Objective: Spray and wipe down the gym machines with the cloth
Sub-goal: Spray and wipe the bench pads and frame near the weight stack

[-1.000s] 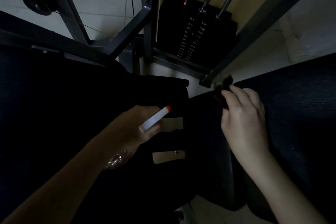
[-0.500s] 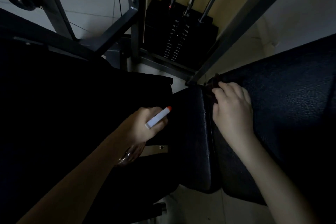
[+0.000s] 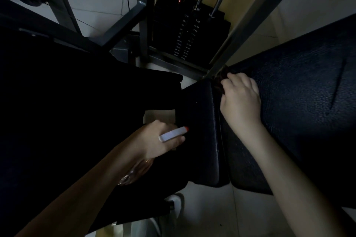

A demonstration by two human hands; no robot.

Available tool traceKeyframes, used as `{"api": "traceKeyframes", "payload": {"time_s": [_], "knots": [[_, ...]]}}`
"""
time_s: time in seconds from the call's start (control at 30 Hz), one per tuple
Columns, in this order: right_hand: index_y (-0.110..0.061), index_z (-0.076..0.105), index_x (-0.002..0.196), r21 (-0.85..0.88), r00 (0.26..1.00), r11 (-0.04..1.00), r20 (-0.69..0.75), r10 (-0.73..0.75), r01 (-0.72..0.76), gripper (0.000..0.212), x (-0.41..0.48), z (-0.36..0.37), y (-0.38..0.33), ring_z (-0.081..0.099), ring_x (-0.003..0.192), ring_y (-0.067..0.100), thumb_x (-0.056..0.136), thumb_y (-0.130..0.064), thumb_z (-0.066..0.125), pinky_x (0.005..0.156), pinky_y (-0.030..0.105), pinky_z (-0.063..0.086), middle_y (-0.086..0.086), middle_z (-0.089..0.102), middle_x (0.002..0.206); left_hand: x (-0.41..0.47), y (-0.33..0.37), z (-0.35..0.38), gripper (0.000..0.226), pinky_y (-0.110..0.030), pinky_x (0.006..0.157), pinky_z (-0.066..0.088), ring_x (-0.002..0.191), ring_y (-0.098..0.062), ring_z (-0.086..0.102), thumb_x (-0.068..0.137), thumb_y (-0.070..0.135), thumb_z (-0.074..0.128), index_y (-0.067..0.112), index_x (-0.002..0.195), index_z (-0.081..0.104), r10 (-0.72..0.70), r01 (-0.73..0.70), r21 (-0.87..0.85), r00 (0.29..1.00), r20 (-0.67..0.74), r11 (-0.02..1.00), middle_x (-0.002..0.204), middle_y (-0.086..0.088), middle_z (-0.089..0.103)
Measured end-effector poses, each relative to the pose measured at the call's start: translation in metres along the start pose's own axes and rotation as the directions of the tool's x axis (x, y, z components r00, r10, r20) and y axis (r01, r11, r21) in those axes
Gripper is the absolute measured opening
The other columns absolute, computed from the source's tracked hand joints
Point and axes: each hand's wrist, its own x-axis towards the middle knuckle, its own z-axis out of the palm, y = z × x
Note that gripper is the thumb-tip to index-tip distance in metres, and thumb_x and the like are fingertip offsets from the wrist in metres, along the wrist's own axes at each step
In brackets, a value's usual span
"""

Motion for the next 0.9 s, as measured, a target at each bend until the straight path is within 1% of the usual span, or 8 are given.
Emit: {"api": "traceKeyframes", "payload": {"time_s": [0.13, 0.2, 0.27, 0.4, 0.5, 0.6, 0.73, 0.9], "knots": [[0.000, 0.066, 0.091, 0.002, 1.000, 1.000, 0.018, -0.001, 0.001, 0.020, -0.001, -0.001, 0.001, 0.056, 0.106, 0.034, 0.072, 0.006, 0.064, 0.099, 0.043, 0.038, 0.016, 0.065, 0.108, -0.015, 0.004, 0.007, 0.032, -0.014, 0.050, 0.033, 0.047, 0.004, 0.051, 0.094, 0.036, 0.056, 0.042, 0.063, 0.061, -0.016, 0.015, 0.029, 0.999, 0.041, 0.999, 0.049, 0.017, 0.052], [0.000, 0.066, 0.090, -0.002, 1.000, 1.000, 0.024, -0.006, 0.006, 0.019, -0.002, -0.001, 0.000, 0.056, 0.105, 0.034, 0.072, 0.006, 0.062, 0.099, 0.043, 0.037, 0.017, 0.065, 0.108, -0.023, 0.004, 0.013, 0.020, -0.017, 0.052, 0.038, 0.050, 0.002, 0.053, 0.092, 0.043, 0.053, 0.043, 0.081, 0.069, -0.049, 0.043, 0.064, 0.993, 0.103, 0.997, 0.054, 0.015, 0.056], [0.001, 0.066, 0.089, 0.001, 0.999, 1.000, 0.038, -0.007, 0.007, 0.018, -0.003, -0.002, -0.001, 0.055, 0.105, 0.035, 0.073, 0.007, 0.061, 0.098, 0.044, 0.037, 0.018, 0.065, 0.108, -0.030, 0.002, 0.020, 0.033, -0.028, 0.070, 0.051, 0.080, -0.003, 0.064, 0.090, 0.052, 0.047, 0.033, 0.106, 0.069, -0.067, 0.036, 0.179, 0.983, 0.170, 0.983, 0.089, 0.013, 0.068], [0.002, 0.067, 0.096, 0.011, 0.996, 1.000, 0.089, -0.006, 0.005, 0.023, -0.007, -0.004, -0.003, 0.053, 0.109, 0.035, 0.074, 0.005, 0.060, 0.100, 0.044, 0.035, 0.018, 0.064, 0.111, -0.046, -0.001, 0.032, 0.038, -0.029, 0.097, 0.045, 0.112, -0.012, 0.057, 0.092, 0.042, 0.055, 0.026, 0.127, 0.059, -0.219, 0.169, 0.237, 0.955, 0.200, 0.957, 0.123, 0.007, 0.058], [0.002, 0.067, 0.097, 0.014, 0.996, 1.000, 0.083, -0.013, 0.012, 0.025, -0.012, -0.003, -0.003, 0.054, 0.108, 0.035, 0.072, 0.005, 0.062, 0.099, 0.044, 0.035, 0.018, 0.064, 0.111, -0.053, -0.011, 0.042, 0.036, -0.033, 0.094, 0.049, 0.106, -0.014, 0.061, 0.089, 0.035, 0.062, 0.018, 0.121, 0.059, -0.288, 0.252, 0.184, 0.935, 0.207, 0.950, 0.115, 0.001, 0.062], [0.002, 0.067, 0.092, 0.012, 0.998, 1.000, 0.062, -0.019, 0.018, 0.022, -0.014, -0.001, -0.004, 0.055, 0.105, 0.036, 0.071, 0.006, 0.063, 0.097, 0.044, 0.037, 0.018, 0.065, 0.108, -0.061, -0.008, 0.045, 0.032, -0.019, 0.088, 0.046, 0.097, -0.008, 0.059, 0.092, 0.041, 0.056, 0.023, 0.120, 0.058, -0.278, 0.227, 0.320, 0.953, 0.121, 0.920, 0.106, 0.006, 0.061], [0.002, 0.066, 0.091, 0.009, 0.998, 1.000, 0.065, -0.018, 0.017, 0.021, -0.014, 0.000, -0.004, 0.055, 0.106, 0.036, 0.071, 0.006, 0.063, 0.098, 0.045, 0.037, 0.018, 0.065, 0.109, -0.062, -0.006, 0.042, 0.044, -0.006, 0.075, 0.030, 0.112, -0.013, 0.057, 0.096, 0.040, 0.050, 0.029, 0.138, 0.047, -0.166, 0.172, 0.344, 0.985, -0.048, 0.923, 0.125, 0.001, 0.060], [0.002, 0.066, 0.090, -0.001, 0.999, 1.000, 0.049, -0.022, 0.022, 0.021, -0.014, 0.002, -0.004, 0.055, 0.106, 0.035, 0.070, 0.006, 0.064, 0.098, 0.044, 0.038, 0.018, 0.065, 0.109, -0.053, -0.013, 0.033, 0.027, -0.009, 0.056, 0.034, 0.059, -0.001, 0.052, 0.091, 0.028, 0.062, 0.021, 0.117, 0.064, -0.223, 0.240, 0.057, 0.952, -0.211, 0.969, 0.072, 0.013, 0.054]]}}
